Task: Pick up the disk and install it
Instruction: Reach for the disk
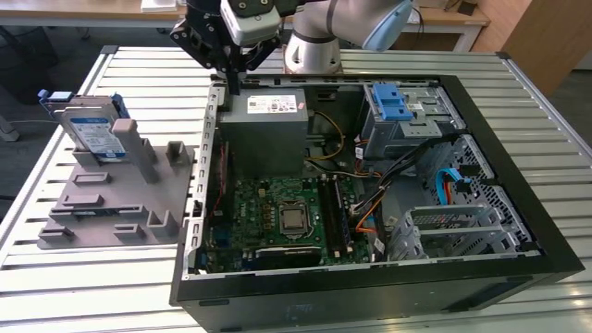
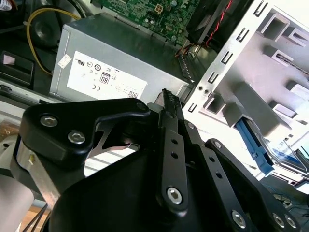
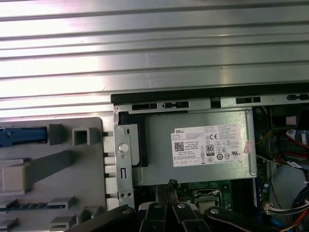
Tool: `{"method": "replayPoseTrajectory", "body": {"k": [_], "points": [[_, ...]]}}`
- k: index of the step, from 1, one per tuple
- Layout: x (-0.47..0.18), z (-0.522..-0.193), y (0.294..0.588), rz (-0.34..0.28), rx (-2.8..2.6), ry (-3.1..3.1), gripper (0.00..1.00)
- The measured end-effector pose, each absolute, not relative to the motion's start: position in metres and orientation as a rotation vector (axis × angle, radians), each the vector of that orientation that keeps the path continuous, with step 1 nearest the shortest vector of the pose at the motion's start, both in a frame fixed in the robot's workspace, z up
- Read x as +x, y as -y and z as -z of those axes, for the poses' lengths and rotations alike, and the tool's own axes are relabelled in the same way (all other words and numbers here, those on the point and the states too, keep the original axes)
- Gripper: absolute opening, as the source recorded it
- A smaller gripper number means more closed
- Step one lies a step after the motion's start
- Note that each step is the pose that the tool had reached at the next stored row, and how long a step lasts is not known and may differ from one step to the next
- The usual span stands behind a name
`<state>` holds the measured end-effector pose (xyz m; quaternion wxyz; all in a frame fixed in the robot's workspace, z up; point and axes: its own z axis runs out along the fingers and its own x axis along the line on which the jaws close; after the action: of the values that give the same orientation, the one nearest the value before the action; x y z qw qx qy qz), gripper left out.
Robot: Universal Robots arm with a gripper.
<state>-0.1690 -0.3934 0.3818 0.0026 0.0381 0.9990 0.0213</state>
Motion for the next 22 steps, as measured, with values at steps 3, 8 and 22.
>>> {"method": "replayPoseTrajectory", "body": {"k": [3,8,22], "points": [[-0.1691,-0.3817,0.3934,-0.067,0.12,-3.133,0.11],[-0.1708,-0.3816,0.3934,-0.067,0.12,-3.133,0.11],[-0.1744,-0.3809,0.3934,-0.067,0.119,-3.134,0.11]]}}
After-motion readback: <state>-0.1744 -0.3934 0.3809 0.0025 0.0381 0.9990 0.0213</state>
